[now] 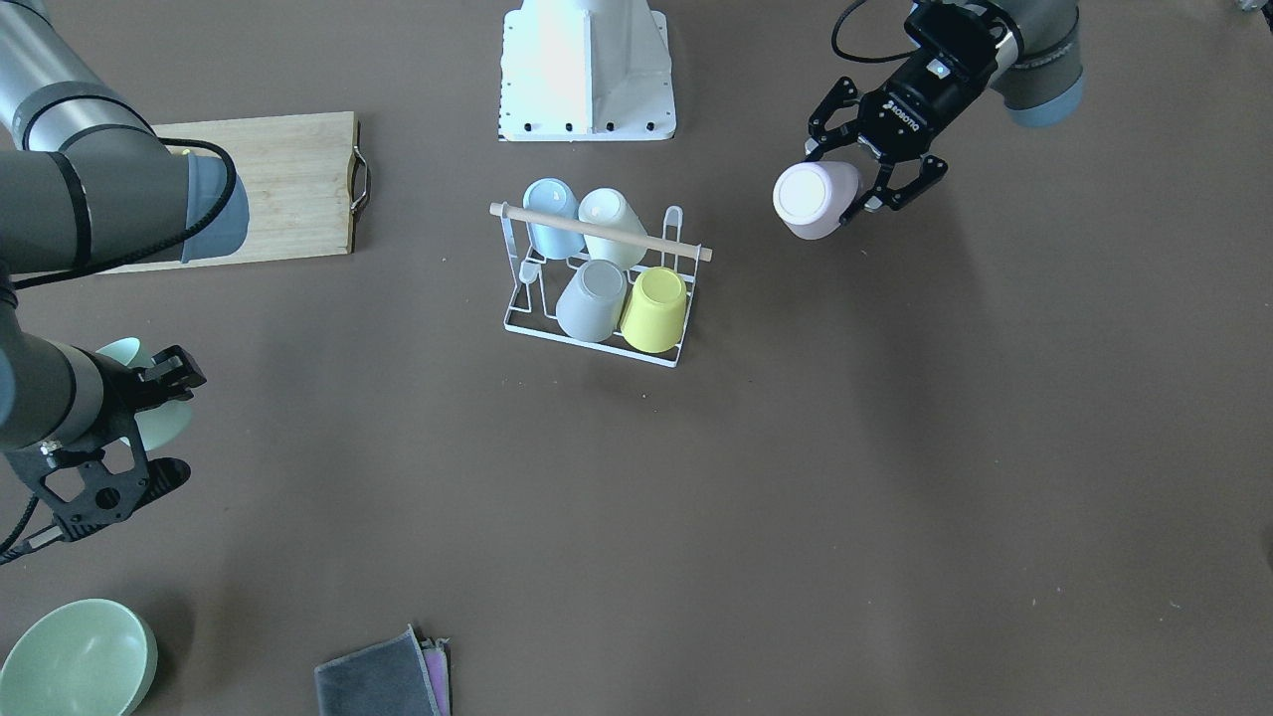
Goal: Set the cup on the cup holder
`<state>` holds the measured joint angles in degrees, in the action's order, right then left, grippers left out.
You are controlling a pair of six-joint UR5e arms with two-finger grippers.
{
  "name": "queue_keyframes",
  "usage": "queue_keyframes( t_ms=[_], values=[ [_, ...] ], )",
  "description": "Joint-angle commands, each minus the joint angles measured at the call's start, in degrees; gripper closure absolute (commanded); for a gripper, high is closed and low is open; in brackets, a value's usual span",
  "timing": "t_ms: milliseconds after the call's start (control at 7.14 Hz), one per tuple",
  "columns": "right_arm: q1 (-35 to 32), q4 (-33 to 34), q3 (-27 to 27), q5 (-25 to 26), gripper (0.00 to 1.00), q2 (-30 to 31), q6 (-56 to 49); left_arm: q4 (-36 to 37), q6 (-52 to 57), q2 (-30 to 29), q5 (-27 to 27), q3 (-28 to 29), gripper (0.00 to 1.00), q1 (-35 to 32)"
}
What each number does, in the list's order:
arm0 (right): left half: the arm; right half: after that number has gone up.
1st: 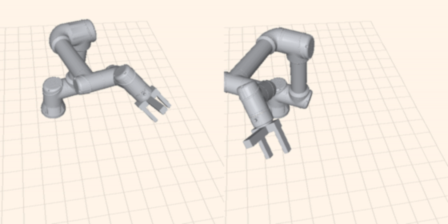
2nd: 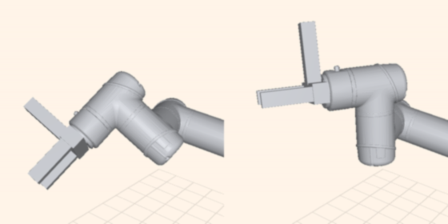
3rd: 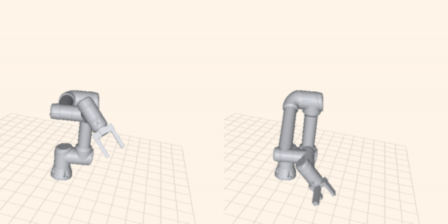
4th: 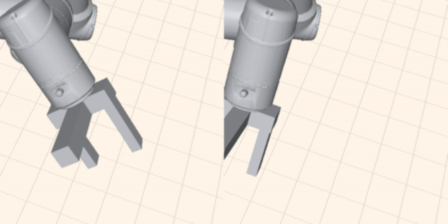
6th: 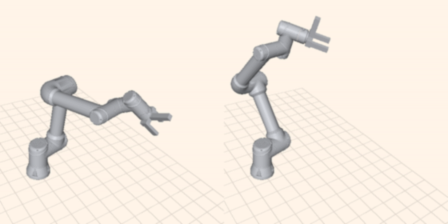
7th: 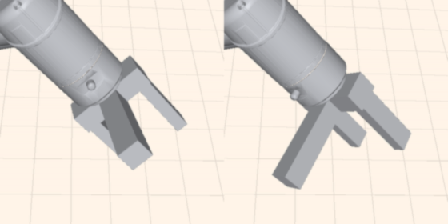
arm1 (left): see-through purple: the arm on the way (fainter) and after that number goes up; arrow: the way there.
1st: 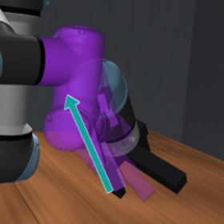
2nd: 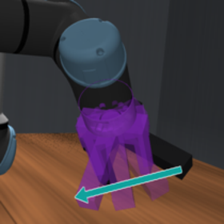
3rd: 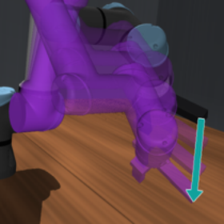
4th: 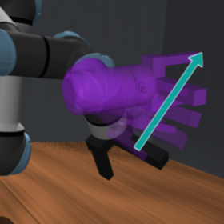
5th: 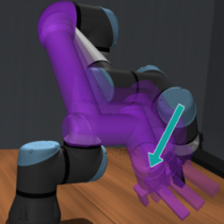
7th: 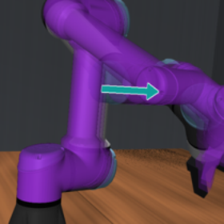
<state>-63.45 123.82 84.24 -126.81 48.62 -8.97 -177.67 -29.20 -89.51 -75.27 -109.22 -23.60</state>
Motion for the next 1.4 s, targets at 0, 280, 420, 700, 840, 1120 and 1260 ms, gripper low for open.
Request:
queue_keyframes(
  t_ms=[0,280,420,700,840,1120,1260],
  values=[
    [-4.6,-3.0,12.1,-2.3,1.00,4.7,3.2,-4.5,0.2,-2.3,22.4,1.7,0.82,13.4],
    [-5.5,-16.4,18.7,-2.4,1.00,11.6,11.8,-4.5,0.4,-2.7,30.6,2.3,0.87,18.2],
    [-5.2,-26.0,17.8,-2.0,1.00,12.1,18.2,-4.5,2.5,-5.0,33.8,4.5,0.86,20.2],
    [-4.9,-41.0,16.7,-1.6,1.00,12.5,26.2,-4.4,3.2,-9.3,33.9,6.6,0.87,20.3],
    [-4.1,-48.1,16.8,-0.4,1.00,12.3,32.5,-4.4,3.3,-10.4,33.9,6.8,0.87,20.2],
    [0.5,-62.1,17.2,7.9,1.00,12.8,41.1,-4.2,4.7,-12.6,33.8,7.7,0.87,20.2],
    [4.8,-69.7,16.9,16.4,1.00,13.3,42.3,-4.1,4.8,-13.4,33.7,7.9,0.86,20.1]
  ],
)
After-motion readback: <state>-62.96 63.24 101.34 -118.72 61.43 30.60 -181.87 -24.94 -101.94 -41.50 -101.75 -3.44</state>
